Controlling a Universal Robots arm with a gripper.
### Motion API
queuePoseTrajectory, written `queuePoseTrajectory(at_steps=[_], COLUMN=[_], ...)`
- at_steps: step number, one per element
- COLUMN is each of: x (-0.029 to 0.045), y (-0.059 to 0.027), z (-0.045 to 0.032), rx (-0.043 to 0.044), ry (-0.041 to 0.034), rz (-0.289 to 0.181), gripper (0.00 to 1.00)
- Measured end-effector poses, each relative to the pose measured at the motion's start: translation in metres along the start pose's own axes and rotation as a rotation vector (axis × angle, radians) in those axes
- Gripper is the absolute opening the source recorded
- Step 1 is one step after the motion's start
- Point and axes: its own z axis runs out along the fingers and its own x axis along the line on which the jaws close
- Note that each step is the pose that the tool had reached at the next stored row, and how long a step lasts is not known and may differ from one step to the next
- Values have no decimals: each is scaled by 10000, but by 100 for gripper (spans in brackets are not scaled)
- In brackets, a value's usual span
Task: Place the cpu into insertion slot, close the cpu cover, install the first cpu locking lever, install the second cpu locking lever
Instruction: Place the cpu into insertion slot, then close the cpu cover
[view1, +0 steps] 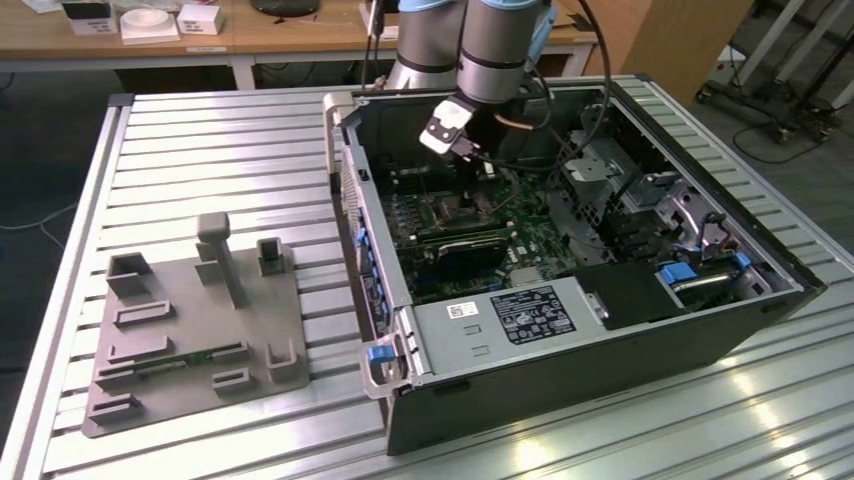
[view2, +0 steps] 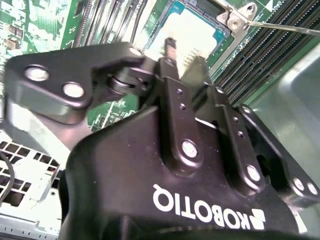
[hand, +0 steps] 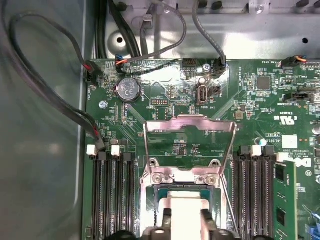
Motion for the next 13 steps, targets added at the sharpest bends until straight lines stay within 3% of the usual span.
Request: queuePoseTrajectory(at_steps=[4,6,13], x=[-2,-3,-4], y=[1,1,2], z=[-55,-76,-109], rx=[0,0,-1], ry=[0,1,2], rz=[0,0,0], gripper=[24,12,10])
